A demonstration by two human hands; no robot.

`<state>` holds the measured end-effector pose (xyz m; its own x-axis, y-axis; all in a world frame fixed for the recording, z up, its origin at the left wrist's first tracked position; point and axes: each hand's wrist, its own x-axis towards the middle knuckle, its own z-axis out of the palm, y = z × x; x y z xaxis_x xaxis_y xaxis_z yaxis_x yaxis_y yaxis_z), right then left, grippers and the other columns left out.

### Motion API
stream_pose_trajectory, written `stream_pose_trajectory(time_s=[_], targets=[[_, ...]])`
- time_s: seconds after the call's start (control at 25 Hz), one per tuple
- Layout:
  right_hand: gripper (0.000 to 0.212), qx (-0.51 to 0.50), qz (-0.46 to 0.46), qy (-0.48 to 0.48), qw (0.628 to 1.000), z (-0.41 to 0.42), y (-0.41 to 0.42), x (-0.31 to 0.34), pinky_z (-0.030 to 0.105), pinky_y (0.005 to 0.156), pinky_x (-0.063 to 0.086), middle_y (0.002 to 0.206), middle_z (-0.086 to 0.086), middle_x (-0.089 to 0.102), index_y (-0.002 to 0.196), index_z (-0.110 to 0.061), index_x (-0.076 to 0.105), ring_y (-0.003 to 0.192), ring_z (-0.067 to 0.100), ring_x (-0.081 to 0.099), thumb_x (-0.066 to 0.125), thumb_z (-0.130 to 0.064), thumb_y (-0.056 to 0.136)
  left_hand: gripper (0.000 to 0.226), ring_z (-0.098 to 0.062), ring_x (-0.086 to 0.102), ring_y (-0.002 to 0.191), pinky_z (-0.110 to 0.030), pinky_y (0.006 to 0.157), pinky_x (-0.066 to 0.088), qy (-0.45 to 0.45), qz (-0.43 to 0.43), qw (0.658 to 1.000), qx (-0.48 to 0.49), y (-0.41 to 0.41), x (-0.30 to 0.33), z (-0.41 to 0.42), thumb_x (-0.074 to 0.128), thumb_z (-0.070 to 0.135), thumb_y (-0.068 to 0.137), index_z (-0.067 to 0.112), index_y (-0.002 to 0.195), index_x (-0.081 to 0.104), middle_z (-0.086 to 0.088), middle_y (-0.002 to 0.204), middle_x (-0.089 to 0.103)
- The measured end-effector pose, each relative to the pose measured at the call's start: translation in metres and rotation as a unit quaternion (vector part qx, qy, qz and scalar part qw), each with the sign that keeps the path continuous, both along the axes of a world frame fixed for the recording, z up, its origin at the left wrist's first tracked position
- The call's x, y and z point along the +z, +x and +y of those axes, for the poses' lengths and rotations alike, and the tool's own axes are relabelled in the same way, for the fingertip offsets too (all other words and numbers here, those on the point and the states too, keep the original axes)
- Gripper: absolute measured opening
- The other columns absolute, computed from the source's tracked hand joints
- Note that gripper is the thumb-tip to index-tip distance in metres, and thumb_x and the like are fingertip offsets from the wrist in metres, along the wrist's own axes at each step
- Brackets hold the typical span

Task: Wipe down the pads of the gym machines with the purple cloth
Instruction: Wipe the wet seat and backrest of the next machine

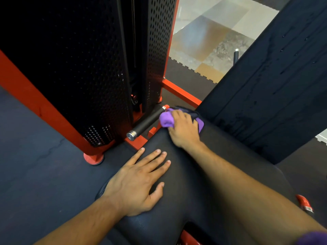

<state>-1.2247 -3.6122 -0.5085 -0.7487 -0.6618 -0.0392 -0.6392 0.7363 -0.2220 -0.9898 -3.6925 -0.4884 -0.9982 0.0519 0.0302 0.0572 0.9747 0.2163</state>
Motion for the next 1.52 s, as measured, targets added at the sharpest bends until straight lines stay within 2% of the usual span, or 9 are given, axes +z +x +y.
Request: stream_pose_trajectory(time_s=[0.16, 0.32, 0.52, 0.64, 0.72, 0.92, 1.04, 1.28, 1.52], targets=[[0.042, -0.152, -0.071, 0.05, 0.985, -0.025, -0.069, -0.003, 0.057, 0.105, 0.036, 0.137, 0.009, 0.054, 0.131, -0.021, 0.05, 0.128, 0.036, 0.047, 0.049, -0.035, 0.092, 0.061, -0.01, 0.021, 0.157, -0.045, 0.125, 0.013, 0.003, 0.004, 1.0, 0.005, 0.004, -0.001, 0.002, 0.043, 0.05, 0.098, 0.028, 0.155, 0.046, 0.005, 0.165, 0.034], [0.037, -0.155, -0.077, 0.041, 0.984, -0.028, -0.067, -0.01, 0.054, 0.105, 0.036, 0.136, 0.011, 0.055, 0.128, -0.017, 0.052, 0.128, 0.036, 0.047, 0.05, -0.03, 0.094, 0.06, -0.01, 0.023, 0.156, -0.047, 0.127, 0.019, 0.028, 0.006, 1.0, -0.002, -0.003, -0.005, -0.003, 0.041, 0.046, 0.097, 0.028, 0.154, 0.048, 0.006, 0.164, 0.036], [0.021, -0.143, -0.184, -0.206, 0.951, 0.043, 0.004, 0.051, 0.03, 0.083, 0.036, 0.114, 0.003, 0.062, 0.106, -0.026, 0.056, 0.108, 0.027, 0.059, 0.047, -0.009, 0.096, 0.06, -0.011, 0.034, 0.152, -0.045, 0.129, 0.019, 0.018, -0.015, 1.0, 0.016, 0.0, 0.013, 0.006, 0.038, 0.046, 0.097, 0.025, 0.15, 0.054, 0.003, 0.159, 0.046], [0.025, -0.144, -0.193, -0.278, 0.93, 0.115, 0.077, 0.088, 0.028, 0.08, 0.039, 0.111, -0.001, 0.062, 0.11, -0.028, 0.057, 0.103, 0.021, 0.059, 0.045, -0.009, 0.098, 0.052, -0.014, 0.054, 0.138, -0.037, 0.125, 0.021, 0.005, 0.01, 0.998, 0.055, 0.023, 0.026, 0.016, 0.043, 0.044, 0.098, 0.021, 0.138, 0.066, 0.002, 0.145, 0.062], [0.026, -0.116, -0.167, -0.295, 0.934, 0.148, 0.112, 0.101, 0.022, 0.082, 0.041, 0.109, -0.003, 0.06, 0.111, -0.023, 0.058, 0.103, 0.018, 0.057, 0.043, -0.007, 0.098, 0.053, -0.016, 0.05, 0.142, -0.046, 0.125, 0.023, 0.013, 0.017, 0.996, 0.086, 0.059, 0.023, 0.043, 0.044, 0.048, 0.101, 0.02, 0.141, 0.063, 0.001, 0.149, 0.059], [0.063, 0.062, -0.153, -0.161, 0.973, 0.132, 0.177, 0.072, 0.037, 0.119, 0.029, 0.152, -0.006, 0.046, 0.141, -0.021, 0.055, 0.145, 0.019, 0.039, 0.05, -0.021, 0.078, 0.065, -0.016, 0.014, 0.159, -0.05, 0.125, 0.013, 0.059, 0.041, 0.98, 0.187, 0.123, 0.005, 0.101, 0.043, 0.055, 0.103, 0.02, 0.158, 0.041, 0.001, 0.169, 0.028], [0.068, 0.115, -0.042, -0.017, 0.992, 0.092, 0.182, 0.055, 0.054, 0.12, 0.022, 0.163, -0.007, 0.029, 0.149, -0.028, 0.042, 0.153, 0.021, 0.021, 0.059, -0.03, 0.083, 0.067, -0.013, 0.007, 0.16, -0.044, 0.127, 0.005, 0.103, 0.038, 0.972, 0.207, 0.129, 0.004, 0.109, 0.044, 0.053, 0.104, 0.019, 0.16, 0.036, 0.004, 0.171, 0.022], [0.055, 0.057, -0.03, 0.013, 0.998, -0.01, 0.097, 0.038, 0.057, 0.117, 0.024, 0.152, 0.0, 0.042, 0.145, -0.025, 0.043, 0.144, 0.025, 0.033, 0.057, -0.033, 0.093, 0.072, -0.017, -0.003, 0.16, -0.044, 0.126, -0.003, 0.079, 0.004, 0.976, 0.201, 0.13, -0.004, 0.109, 0.036, 0.054, 0.107, 0.022, 0.167, 0.01, 0.006, 0.174, 0.0], [0.044, 0.044, -0.05, -0.014, 0.998, -0.016, 0.093, 0.039, 0.057, 0.118, 0.023, 0.143, 0.002, 0.051, 0.132, -0.022, 0.054, 0.139, 0.026, 0.038, 0.055, -0.027, 0.088, 0.071, -0.022, -0.002, 0.16, -0.047, 0.125, 0.0, 0.048, -0.011, 0.98, 0.191, 0.127, -0.008, 0.108, 0.03, 0.054, 0.109, 0.019, 0.166, 0.009, 0.001, 0.174, 0.0]])
